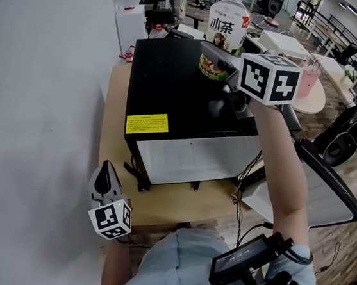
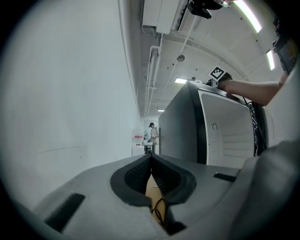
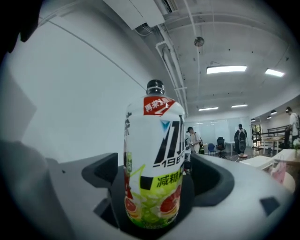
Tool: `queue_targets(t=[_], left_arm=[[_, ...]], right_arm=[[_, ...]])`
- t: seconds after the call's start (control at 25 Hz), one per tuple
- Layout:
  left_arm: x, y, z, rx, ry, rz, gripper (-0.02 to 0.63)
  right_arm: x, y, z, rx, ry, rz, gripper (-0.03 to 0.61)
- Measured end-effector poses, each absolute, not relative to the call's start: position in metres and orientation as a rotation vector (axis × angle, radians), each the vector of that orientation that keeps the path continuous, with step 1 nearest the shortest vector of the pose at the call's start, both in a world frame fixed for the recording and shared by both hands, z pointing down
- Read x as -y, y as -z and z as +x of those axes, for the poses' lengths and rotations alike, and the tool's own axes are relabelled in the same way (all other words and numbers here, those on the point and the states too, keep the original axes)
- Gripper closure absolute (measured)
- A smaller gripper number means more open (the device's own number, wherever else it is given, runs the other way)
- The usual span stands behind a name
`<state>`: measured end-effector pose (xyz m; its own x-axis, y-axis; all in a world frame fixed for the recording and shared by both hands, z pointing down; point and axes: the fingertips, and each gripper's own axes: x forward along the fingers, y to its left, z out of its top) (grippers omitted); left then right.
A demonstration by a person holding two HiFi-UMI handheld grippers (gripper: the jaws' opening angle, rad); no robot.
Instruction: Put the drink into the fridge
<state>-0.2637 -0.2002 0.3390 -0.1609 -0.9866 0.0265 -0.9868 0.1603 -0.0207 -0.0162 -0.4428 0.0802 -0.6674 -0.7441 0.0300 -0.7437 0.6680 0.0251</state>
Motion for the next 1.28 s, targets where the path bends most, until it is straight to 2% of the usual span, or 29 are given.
queue_targets(t=[0.28, 0.48, 0.52, 1.28], left_arm=[[0.202, -0.344, -0.262, 2.38, -0.049, 2.016, 0.604], [0.199, -0.342, -0.265, 2.399, -0.042, 2.001, 0.604], [0.198, -0.342, -0.265, 2.402, -0.042, 1.998, 0.604], [0.162, -0.33, -0.24, 2.353, -0.071, 2.122, 0.604]], right_arm=[[0.456, -0.088, -0.023, 2.844, -0.061, 1.228, 0.098], [0.458, -0.087, -0.025, 2.851, -0.069, 1.219, 0.135], [0.458, -0.087, -0.026, 2.853, -0.069, 1.221, 0.172], [0.382, -0.048, 0.008, 2.889, 0.091, 1.293, 0.183]])
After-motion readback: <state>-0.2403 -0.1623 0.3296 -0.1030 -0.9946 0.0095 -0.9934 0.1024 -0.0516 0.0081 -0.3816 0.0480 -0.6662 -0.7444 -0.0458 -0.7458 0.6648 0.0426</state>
